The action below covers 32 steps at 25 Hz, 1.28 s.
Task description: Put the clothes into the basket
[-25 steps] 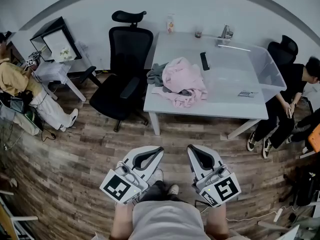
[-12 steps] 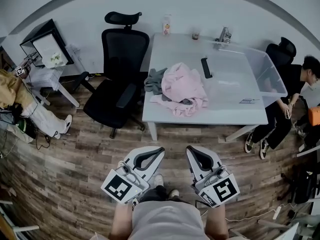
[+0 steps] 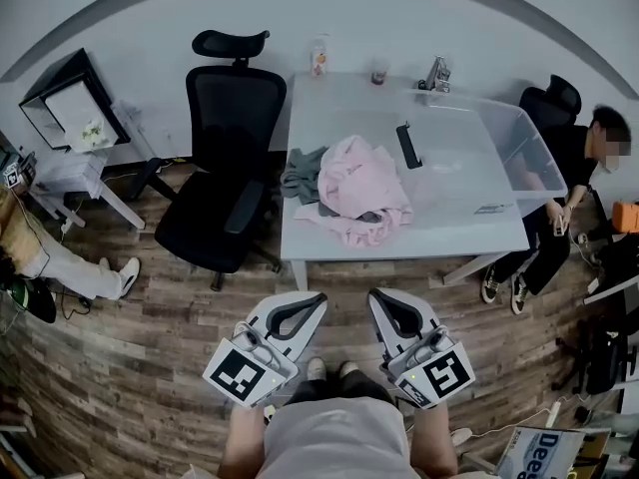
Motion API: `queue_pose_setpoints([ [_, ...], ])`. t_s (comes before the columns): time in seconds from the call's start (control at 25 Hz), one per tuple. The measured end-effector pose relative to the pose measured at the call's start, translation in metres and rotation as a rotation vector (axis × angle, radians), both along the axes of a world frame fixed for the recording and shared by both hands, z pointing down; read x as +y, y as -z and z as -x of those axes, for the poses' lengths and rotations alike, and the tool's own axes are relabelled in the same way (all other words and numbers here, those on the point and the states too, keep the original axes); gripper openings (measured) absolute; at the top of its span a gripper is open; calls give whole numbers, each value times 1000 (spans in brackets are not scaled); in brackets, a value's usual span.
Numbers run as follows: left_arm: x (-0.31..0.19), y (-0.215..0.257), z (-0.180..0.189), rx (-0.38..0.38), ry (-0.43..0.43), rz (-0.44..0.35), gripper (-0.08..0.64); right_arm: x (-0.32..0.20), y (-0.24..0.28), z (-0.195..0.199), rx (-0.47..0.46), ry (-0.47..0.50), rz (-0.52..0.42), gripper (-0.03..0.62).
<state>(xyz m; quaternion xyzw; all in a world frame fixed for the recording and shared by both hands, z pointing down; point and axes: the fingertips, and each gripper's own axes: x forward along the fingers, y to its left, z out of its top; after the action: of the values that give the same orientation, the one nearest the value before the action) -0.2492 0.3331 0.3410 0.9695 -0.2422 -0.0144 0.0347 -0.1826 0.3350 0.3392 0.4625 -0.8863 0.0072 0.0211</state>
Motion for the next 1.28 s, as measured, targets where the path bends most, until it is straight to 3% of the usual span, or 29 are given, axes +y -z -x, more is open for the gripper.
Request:
queue_pose_setpoints([
  [0.4, -45, -7, -12, 5, 2, 19, 5, -43, -4, -13, -1, -2, 9, 5],
  [1.28, -184, -16, -82, -37, 61, 32, 5, -183, -21, -82, -22, 77, 58, 5],
])
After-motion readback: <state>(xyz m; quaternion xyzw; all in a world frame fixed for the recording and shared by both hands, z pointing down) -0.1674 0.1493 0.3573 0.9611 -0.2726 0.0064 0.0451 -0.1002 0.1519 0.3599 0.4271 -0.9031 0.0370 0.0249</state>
